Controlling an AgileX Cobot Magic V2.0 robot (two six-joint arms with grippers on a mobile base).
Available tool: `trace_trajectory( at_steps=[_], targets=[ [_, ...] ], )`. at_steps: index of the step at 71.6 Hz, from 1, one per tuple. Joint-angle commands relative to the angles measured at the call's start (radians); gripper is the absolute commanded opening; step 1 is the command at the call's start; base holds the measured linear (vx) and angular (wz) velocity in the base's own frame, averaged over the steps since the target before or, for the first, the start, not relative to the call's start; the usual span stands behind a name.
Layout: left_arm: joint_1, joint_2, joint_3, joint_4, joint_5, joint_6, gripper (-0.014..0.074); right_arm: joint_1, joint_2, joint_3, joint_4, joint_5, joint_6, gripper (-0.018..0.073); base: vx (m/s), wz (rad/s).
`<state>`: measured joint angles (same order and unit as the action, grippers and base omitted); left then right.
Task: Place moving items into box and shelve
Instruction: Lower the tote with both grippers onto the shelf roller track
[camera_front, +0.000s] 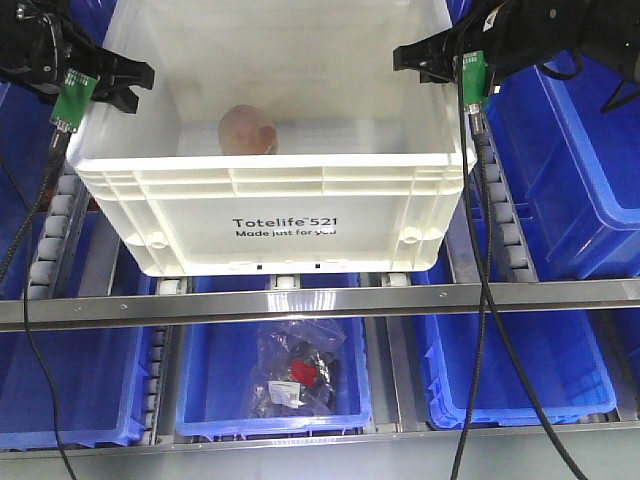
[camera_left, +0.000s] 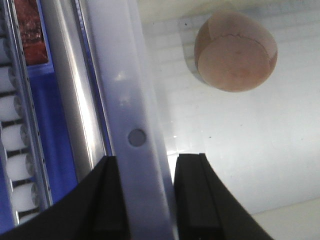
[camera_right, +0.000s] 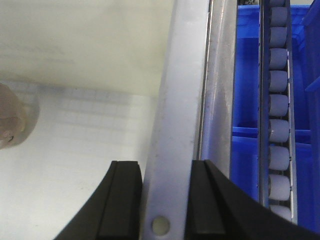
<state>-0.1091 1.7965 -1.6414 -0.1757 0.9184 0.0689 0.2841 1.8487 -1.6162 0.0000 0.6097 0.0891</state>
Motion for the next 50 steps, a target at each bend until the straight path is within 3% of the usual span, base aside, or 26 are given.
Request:
trace_trajectory(
  at_steps=[1, 20, 30, 42, 50],
  targets=[
    [-0.026, -0.03, -0.036, -0.118, -0.077, 0.024, -0.0017, 0.021, -0.052, -0.046, 0.056, -0.159, -0.023, -0.0008, 0.0, 0.0],
    [-0.026, -0.017, -0.036, -0.118, -0.077, 0.024, -0.001, 0.021, -0.035, -0.046, 0.06, -0.163, -0.022, -0.0003, 0.0, 0.0],
    [-0.027, -0.017, -0.036, -0.118, -0.083, 0.05, 0.0057, 0.021, -0.035, -0.046, 0.061, -0.17, -0.022, 0.0048, 0.0, 0.0],
    [-0.027, -0.017, -0.036, -0.119, -0.085, 0.085, 0.0245, 0.021, -0.035, -0.046, 0.065, -0.168, -0.02, 0.0235, 0.0, 0.0],
    [-0.027, -0.017, -0.036, -0.119, -0.091, 0.084, 0.0405, 0.021, -0.038, -0.046, 0.065, -0.163, -0.016, 0.0446, 0.0, 0.0]
  ],
)
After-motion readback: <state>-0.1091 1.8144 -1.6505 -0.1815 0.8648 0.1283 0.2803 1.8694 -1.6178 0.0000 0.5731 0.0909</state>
